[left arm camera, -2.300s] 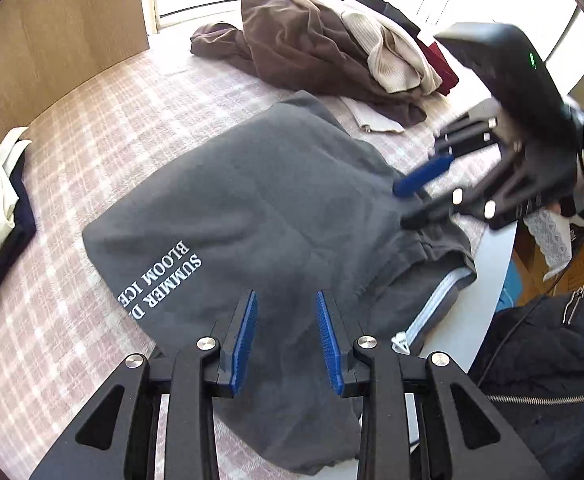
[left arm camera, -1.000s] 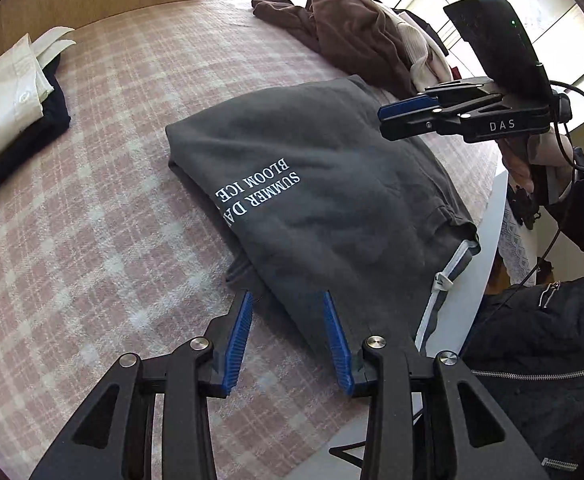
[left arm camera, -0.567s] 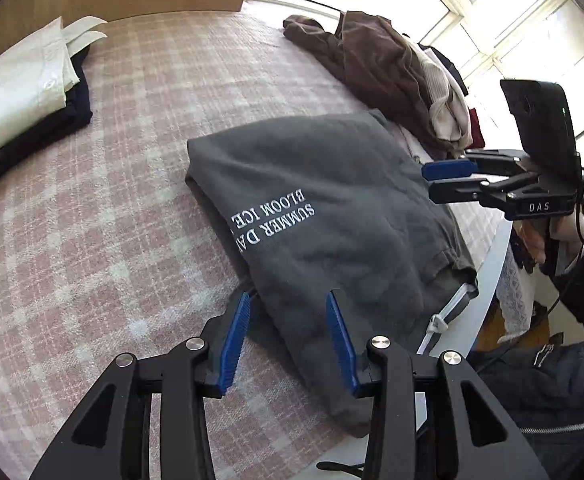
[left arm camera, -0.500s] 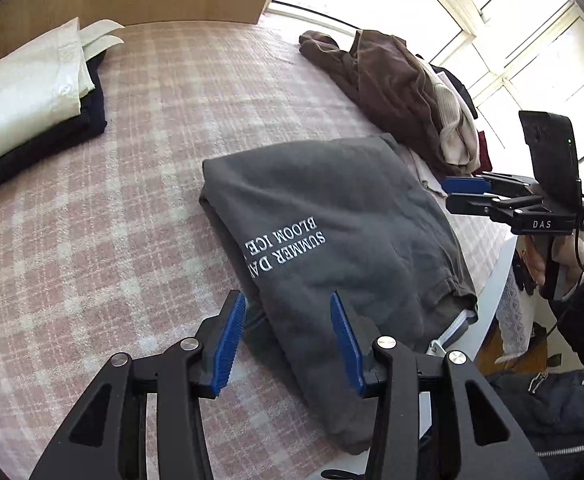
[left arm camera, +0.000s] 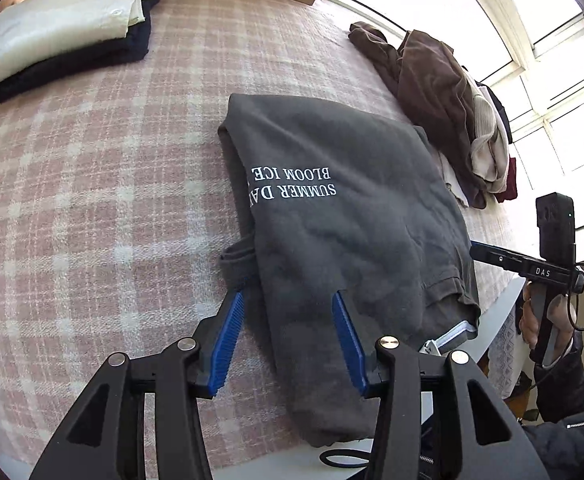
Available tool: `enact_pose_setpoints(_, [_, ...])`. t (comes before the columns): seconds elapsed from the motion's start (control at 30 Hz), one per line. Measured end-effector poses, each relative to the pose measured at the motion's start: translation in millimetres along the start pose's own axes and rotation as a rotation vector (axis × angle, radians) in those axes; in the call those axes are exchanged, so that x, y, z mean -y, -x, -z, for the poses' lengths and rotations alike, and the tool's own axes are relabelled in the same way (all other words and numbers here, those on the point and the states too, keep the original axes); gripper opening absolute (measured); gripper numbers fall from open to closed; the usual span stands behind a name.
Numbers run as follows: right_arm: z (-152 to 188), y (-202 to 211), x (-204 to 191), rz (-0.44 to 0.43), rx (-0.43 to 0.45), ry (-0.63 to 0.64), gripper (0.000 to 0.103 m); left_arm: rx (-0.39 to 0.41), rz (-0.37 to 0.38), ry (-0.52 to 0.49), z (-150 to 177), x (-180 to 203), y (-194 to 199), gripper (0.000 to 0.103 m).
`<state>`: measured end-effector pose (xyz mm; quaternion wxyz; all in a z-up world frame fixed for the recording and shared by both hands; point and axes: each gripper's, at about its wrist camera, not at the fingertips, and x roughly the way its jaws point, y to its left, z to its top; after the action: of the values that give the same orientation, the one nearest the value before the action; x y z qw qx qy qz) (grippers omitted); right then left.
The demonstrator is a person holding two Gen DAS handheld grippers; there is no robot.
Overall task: Fold clothes
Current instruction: 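Grasp the folded grey sweatshirt edge with both grippers side by side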
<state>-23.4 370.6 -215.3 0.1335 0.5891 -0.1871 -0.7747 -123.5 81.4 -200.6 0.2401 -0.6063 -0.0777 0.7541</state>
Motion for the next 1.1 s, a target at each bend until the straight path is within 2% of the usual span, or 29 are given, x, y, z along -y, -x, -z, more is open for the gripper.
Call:
enact_pose_setpoints(0.13, [4.1, -4.4, 0.1, -0.050, 0.021, -0.009, 0.059, 0.000, -0.014, 0.045, 0.0, 0.0, -10.0, 0.044])
enact_pose_setpoints(0.27, [7.7, -7.5, -7.6, -0.068, 0.038, 0.034, 0.060, -0.009, -0.037, 0.003, 0.9, 13.4, -17.9, 0.057])
enact_pose_setpoints(0.33, [9.1, -8.2, -9.1, -0.073, 0.045, 0.047, 0.060, -0.013, -0.057, 0.000, 0.6, 15.1, -18.2, 0.057])
enact_pose_setpoints(0.53, [9.3, -9.0, -7.6, -0.090, 0.064, 0.048, 0.060, -0.008, -0.099, 0.075, 5.5, 7.6, -13.7, 0.058])
enact_pose_setpoints(0.67, [12.5, -10.8, -19.0, -0.041, 0.058, 0.113, 0.060, -0.036, -0.141, 0.015, 3.4, 24.8, -22.1, 0.070])
enact_pose_setpoints(0.8, [10.6, -16.7, -28.5, -0.046, 0.017, 0.155, 0.062, -0.052, -0.148, -0.045, 3.1, 35.9, -27.4, 0.073])
enact_pose_setpoints(0.9, [7.5, -18.4, -28.9, -0.047, 0.000, 0.175, 0.062, -0.057, -0.131, -0.045, 1.1, 32.1, -25.3, 0.068])
enact_pose_setpoints(0.97, [6.5, -18.4, -26.6, -0.059, -0.006, 0.173, 0.062, -0.059, -0.119, -0.033, -0.6, 25.8, -21.9, 0.051])
enact_pose_setpoints(1.03, [5.8, -19.0, -26.7, -0.060, -0.015, 0.181, 0.060, -0.065, -0.099, -0.022, -1.7, 18.9, -18.8, 0.043])
enact_pose_setpoints(1.1, [4.7, -20.6, -28.1, -0.059, -0.024, 0.184, 0.048, -0.068, -0.084, -0.015, -2.7, 12.0, -15.6, 0.040])
